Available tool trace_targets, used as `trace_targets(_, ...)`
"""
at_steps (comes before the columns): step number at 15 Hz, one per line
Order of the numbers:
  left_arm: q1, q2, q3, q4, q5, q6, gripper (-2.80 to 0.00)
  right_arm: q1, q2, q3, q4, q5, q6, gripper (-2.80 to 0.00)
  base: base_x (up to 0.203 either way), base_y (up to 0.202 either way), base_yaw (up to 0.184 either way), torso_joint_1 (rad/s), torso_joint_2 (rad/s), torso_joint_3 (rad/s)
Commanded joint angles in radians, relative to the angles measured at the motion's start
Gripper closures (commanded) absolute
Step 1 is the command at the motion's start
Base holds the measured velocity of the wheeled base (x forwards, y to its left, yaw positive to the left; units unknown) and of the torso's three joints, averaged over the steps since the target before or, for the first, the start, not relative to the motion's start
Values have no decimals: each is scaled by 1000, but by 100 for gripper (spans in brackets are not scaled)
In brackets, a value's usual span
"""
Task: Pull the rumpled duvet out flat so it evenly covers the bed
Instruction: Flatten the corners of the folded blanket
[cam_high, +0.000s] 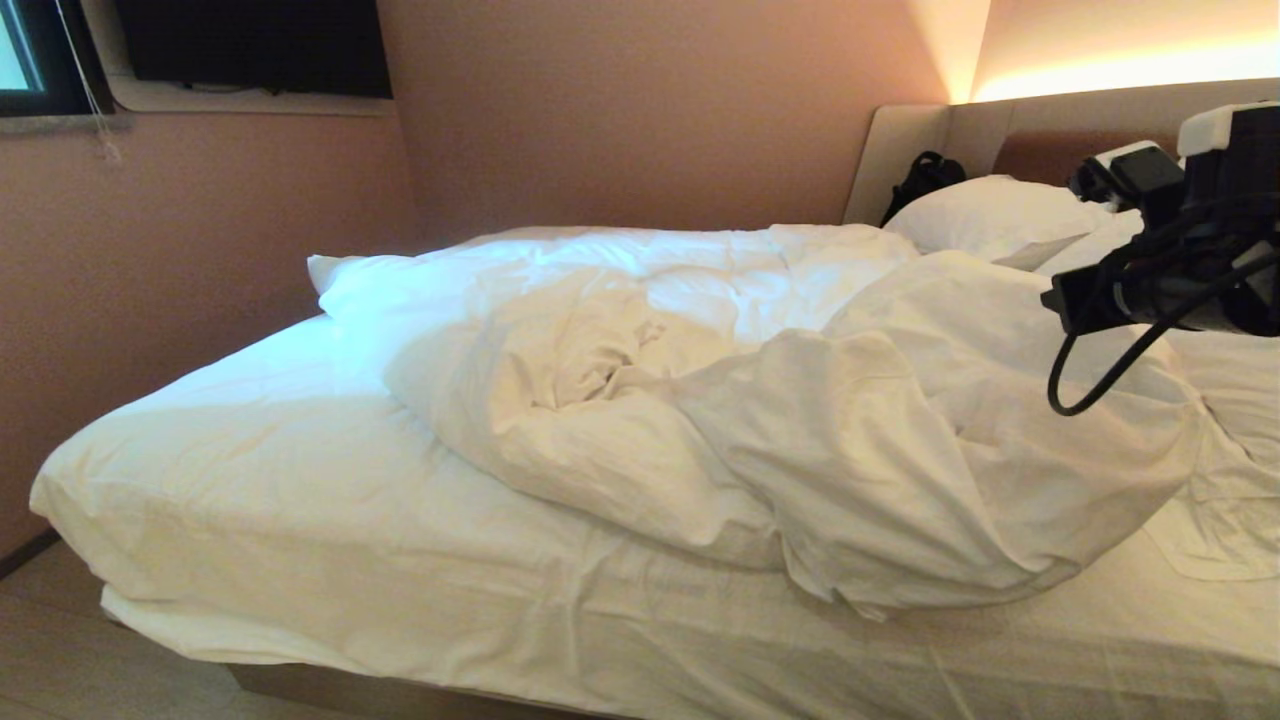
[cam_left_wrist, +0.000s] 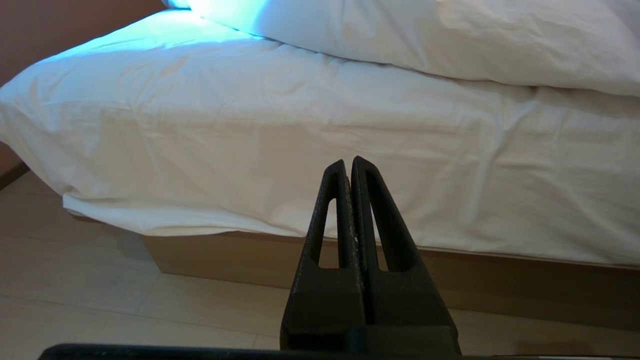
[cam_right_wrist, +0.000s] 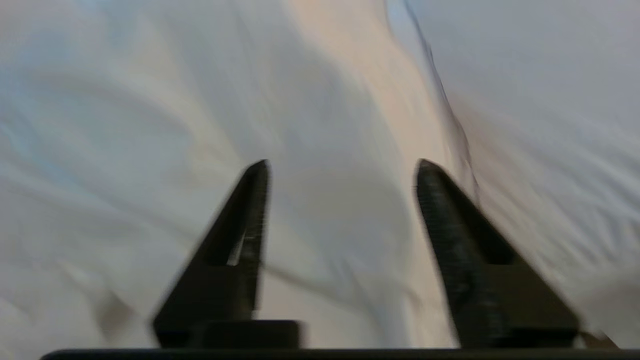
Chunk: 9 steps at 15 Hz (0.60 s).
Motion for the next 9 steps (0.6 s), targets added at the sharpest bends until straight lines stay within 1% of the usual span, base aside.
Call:
trace_targets(1, 0, 0, 0, 0, 0, 0, 0, 17, 50, -12, -180, 25, 10, 0, 0, 0, 0, 0, 0, 0)
trace_targets(4, 1, 0, 0, 0, 1, 0, 0, 24, 162, -94, -181, 47, 22, 0, 0, 0, 0, 0, 0, 0)
trace_targets(7, 1, 0, 0, 0, 1, 0, 0, 33, 297, -215, -174, 47, 70, 0, 0, 0, 0, 0, 0, 0)
trace_targets(9, 0, 0, 0, 0, 0, 0, 0, 50, 362, -270, -168, 45, 97, 0, 0, 0, 0, 0, 0, 0)
